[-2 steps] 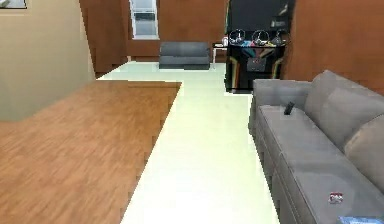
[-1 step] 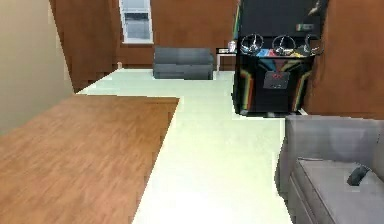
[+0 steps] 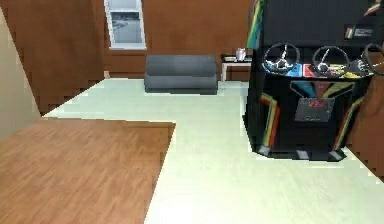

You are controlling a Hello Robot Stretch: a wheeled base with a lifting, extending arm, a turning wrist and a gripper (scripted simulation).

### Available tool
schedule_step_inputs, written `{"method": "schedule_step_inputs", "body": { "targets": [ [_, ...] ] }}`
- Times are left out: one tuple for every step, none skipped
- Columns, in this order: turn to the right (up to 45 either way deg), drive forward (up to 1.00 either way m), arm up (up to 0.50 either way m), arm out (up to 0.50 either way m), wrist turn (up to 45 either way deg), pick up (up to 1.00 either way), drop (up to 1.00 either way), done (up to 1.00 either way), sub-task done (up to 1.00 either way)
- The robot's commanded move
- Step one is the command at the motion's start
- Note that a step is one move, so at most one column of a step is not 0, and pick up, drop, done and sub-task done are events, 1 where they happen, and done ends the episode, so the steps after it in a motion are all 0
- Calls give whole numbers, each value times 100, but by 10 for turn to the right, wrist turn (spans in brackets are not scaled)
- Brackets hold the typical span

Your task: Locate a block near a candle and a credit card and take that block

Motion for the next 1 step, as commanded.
{"method": "schedule_step_inputs", "body": {
  "targets": [
    [0,100,0,0,0,0,0,0,0]
  ]
}}
